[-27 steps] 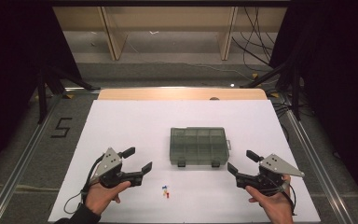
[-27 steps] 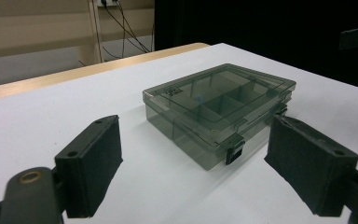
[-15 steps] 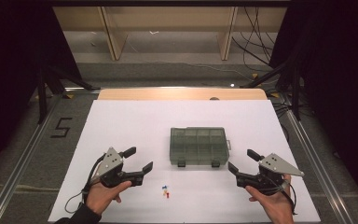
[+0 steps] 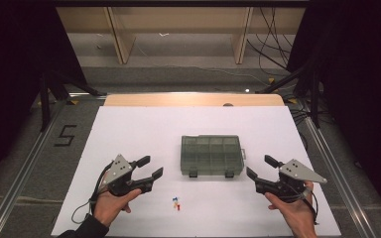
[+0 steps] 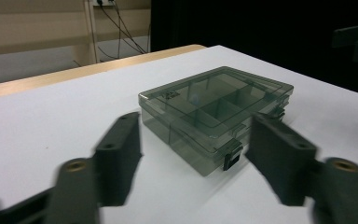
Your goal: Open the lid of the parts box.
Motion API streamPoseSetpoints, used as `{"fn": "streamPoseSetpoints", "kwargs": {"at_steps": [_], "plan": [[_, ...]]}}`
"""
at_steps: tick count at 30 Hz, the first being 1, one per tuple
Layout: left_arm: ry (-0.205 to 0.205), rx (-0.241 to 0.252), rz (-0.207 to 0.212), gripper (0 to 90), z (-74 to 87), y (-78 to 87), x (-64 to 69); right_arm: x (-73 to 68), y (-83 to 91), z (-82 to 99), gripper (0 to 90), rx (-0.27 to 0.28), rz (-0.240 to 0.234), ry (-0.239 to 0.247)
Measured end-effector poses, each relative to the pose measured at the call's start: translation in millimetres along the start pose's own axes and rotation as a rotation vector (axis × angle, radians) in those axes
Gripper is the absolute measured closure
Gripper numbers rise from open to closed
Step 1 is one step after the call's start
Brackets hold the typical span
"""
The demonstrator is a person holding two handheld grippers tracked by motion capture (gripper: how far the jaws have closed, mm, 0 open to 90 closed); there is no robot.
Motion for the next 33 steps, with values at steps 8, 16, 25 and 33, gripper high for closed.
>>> {"fn": "streamPoseSetpoints", "kwargs": {"at_steps": [8,16,25,33], "plan": [[-0.030,-0.045,0.024,74.7,2.2,-20.0,-3.0,25.7,-12.2,-4.1,55.4,-0.019,-0.033,0.025],[-0.073,-0.096,0.041,89.7,10.3,-51.5,-7.5,35.0,-29.3,4.1,75.4,-0.088,-0.074,0.036],[-0.082,-0.147,0.030,89.9,17.7,-69.8,-17.7,47.8,-43.7,15.4,86.3,-0.163,-0.089,0.051],[-0.108,-0.176,0.037,89.9,21.8,-81.8,-21.3,51.5,-53.9,19.3,90.0,-0.182,-0.098,0.097]]}}
Point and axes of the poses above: each handheld gripper's, and its own axes: y roughly backward along the jaws, z roughly out of its underside, x roughly to its right, the point moved 8 cm from there along -y, roughly forward along the jaws, and after that the axes turned 4 degrees about y, right-handed, at the moved point
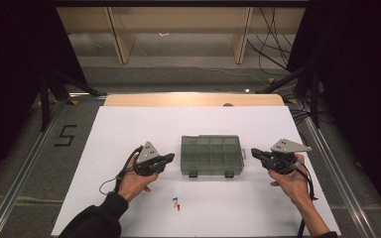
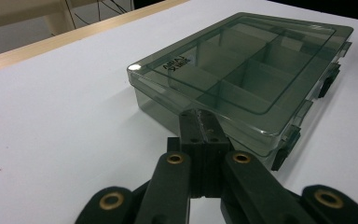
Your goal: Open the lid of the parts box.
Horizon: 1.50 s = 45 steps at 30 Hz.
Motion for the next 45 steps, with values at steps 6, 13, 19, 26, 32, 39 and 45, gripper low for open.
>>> {"fn": "streamPoseSetpoints", "kwargs": {"at_steps": [6,13,19,26,32,39,45], "plan": [[0.013,-0.035,-0.008,89.9,6.1,-6.4,-3.2,0.5,-6.1,7.3,90.0,-0.047,-0.014,0.024],[-0.012,-0.082,0.013,89.9,13.1,-12.9,1.5,-1.9,-13.6,17.4,90.0,-0.111,-0.038,0.046],[-0.016,-0.107,0.026,89.9,14.6,-14.1,4.3,-5.0,-17.4,23.3,90.0,-0.149,-0.049,0.067],[-0.039,-0.122,0.048,89.9,15.6,-16.2,9.6,-11.3,-21.5,29.1,90.0,-0.188,-0.086,0.099],[-0.070,-0.146,0.069,89.9,17.7,-17.2,14.5,-17.4,-23.8,31.6,90.0,-0.208,-0.116,0.126],[-0.078,-0.132,0.077,89.9,12.0,-15.7,16.9,-21.6,-23.7,27.4,90.0,-0.186,-0.135,0.122],[-0.087,-0.105,0.066,89.8,0.8,-16.9,16.3,-21.4,-24.2,17.6,90.0,-0.149,-0.122,0.133]]}}
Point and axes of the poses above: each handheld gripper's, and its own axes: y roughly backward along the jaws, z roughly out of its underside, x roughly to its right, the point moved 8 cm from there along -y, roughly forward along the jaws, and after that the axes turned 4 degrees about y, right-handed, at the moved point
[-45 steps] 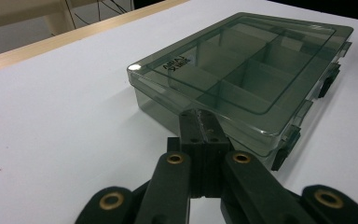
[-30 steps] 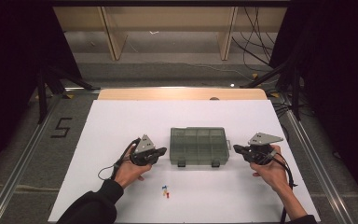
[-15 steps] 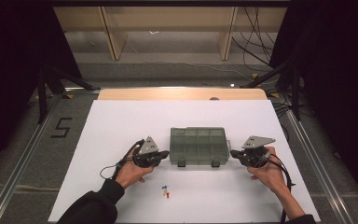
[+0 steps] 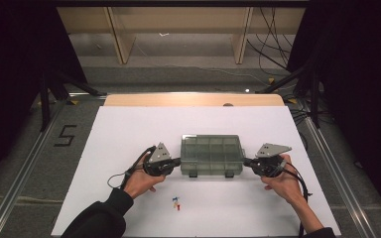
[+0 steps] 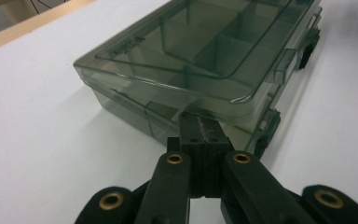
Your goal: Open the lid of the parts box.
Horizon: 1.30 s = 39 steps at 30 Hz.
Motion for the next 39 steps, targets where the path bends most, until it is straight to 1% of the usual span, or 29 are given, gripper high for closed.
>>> {"fn": "streamPoseSetpoints", "kwargs": {"at_steps": [1,3,4,5,6,7,10,11,13,14,16,17,18,19,20,23,24,25,26,29,31,32,33,34,35,37,39], "plan": [[0.004,0.003,-0.004,89.8,-1.3,-0.2,-0.5,1.2,-0.3,-1.6,90.0,0.008,0.006,-0.001],[-0.002,0.018,-0.002,89.8,-6.4,-1.2,-2.2,4.9,-1.9,-5.0,90.0,0.023,0.015,0.009],[-0.002,0.018,-0.002,89.8,-6.4,-1.2,-2.2,4.9,-1.9,-5.0,90.0,0.023,0.015,0.009],[-0.016,0.022,-0.003,89.8,-9.1,-1.1,-3.4,6.5,-2.7,-8.4,90.0,0.036,0.021,0.001],[-0.002,0.017,-0.007,89.8,-9.8,-0.9,-3.1,6.5,-2.7,-8.4,90.0,0.036,0.021,0.001],[0.002,0.032,-0.010,89.8,-13.9,-2.0,-4.1,8.5,-3.4,-11.6,90.0,0.055,0.023,-0.001],[-0.001,0.034,-0.015,89.8,-16.9,-2.4,-6.8,11.0,-4.0,-14.9,90.0,0.065,0.035,0.002],[-0.010,0.036,-0.017,89.8,-18.6,-2.6,-8.6,11.5,-4.3,-16.1,90.0,0.070,0.037,0.000],[0.008,0.044,-0.021,89.8,-21.8,-3.2,-11.3,14.1,-6.3,-20.5,90.0,0.083,0.046,0.002],[0.007,0.056,-0.020,89.8,-24.1,-3.6,-12.9,14.1,-6.3,-20.5,90.0,0.083,0.046,0.002],[0.003,0.055,-0.027,89.8,-27.0,-2.8,-16.0,16.8,-7.9,-26.0,90.0,0.105,0.056,0.007],[0.012,0.062,-0.023,89.8,-29.5,-3.1,-16.7,17.4,-7.9,-27.0,90.0,0.106,0.060,0.008],[0.012,0.062,-0.023,89.8,-29.5,-3.1,-16.7,18.1,-8.0,-28.9,90.0,0.117,0.062,0.005],[-0.001,0.061,-0.032,89.8,-31.2,-2.4,-18.4,18.1,-8.0,-28.9,90.0,0.117,0.062,0.005],[-0.006,0.071,-0.024,89.8,-35.7,-2.1,-18.3,20.0,-8.3,-31.2,90.0,0.122,0.071,0.011],[-0.004,0.084,-0.023,89.8,-41.5,-1.6,-17.1,22.3,-9.3,-35.8,90.0,0.141,0.080,0.008],[-0.015,0.085,-0.019,89.8,-44.3,-1.1,-17.1,23.0,-9.5,-37.3,90.0,0.146,0.084,0.004],[-0.009,0.091,-0.014,89.8,-46.7,-1.5,-16.9,23.8,-9.9,-38.4,90.0,0.143,0.084,0.005],[-0.015,0.093,-0.018,89.8,-48.9,-1.5,-18.2,23.8,-9.9,-38.4,90.0,0.143,0.084,0.005],[-0.004,0.109,-0.019,89.8,-54.5,-2.9,-23.5,27.5,-12.6,-43.7,90.0,0.167,0.105,0.012],[0.014,0.118,-0.016,89.8,-57.4,-3.6,-24.8,29.3,-12.5,-44.7,90.0,0.160,0.106,0.006],[0.006,0.122,-0.015,89.8,-59.5,-3.7,-26.2,30.3,-13.3,-44.6,90.0,0.155,0.107,0.008],[-0.007,0.119,-0.009,89.8,-62.9,-3.7,-28.5,31.5,-15.3,-45.2,90.0,0.157,0.109,-0.002],[-0.004,0.131,-0.012,89.8,-65.7,-4.5,-29.6,32.5,-16.8,-46.3,90.0,0.169,0.116,-0.001],[-0.004,0.131,-0.012,89.8,-65.7,-4.5,-29.6,32.8,-17.0,-46.2,90.0,0.161,0.111,-0.001],[0.010,0.141,-0.007,89.8,-68.8,-5.1,-31.2,33.2,-17.8,-46.6,90.0,0.161,0.114,-0.003],[0.011,0.147,-0.007,89.8,-70.7,-3.7,-32.3,35.7,-19.5,-48.8,90.0,0.163,0.124,0.000]]}}
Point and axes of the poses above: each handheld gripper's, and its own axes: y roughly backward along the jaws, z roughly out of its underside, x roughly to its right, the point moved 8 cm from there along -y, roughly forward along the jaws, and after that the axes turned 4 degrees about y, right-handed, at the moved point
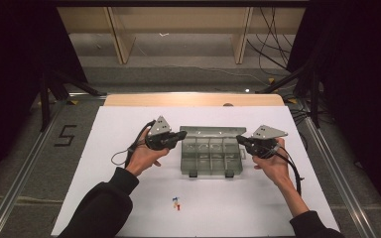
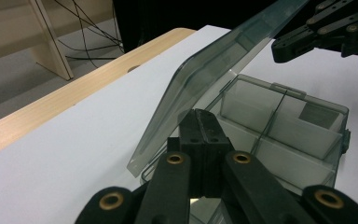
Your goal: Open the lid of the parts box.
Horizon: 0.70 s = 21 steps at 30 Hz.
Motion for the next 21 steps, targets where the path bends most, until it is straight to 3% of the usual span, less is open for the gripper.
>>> {"fn": "streamPoseSetpoints", "kwargs": {"at_steps": [6,13,18,21], "plan": [[-0.014,-0.002,-0.001,89.8,0.1,1.1,-0.9,5.1,-2.5,-0.3,89.3,0.017,0.021,-0.015],[-0.028,0.005,0.008,89.8,-0.6,1.2,-1.8,5.5,-0.4,3.1,84.7,-0.007,-0.007,-0.023],[-0.019,0.006,0.000,89.8,-0.6,2.2,-1.8,3.6,3.0,10.8,72.6,-0.061,-0.070,-0.044],[-0.034,0.006,0.001,89.8,-1.1,2.8,-2.8,7.8,5.0,16.4,64.5,-0.095,-0.059,-0.042]]}}
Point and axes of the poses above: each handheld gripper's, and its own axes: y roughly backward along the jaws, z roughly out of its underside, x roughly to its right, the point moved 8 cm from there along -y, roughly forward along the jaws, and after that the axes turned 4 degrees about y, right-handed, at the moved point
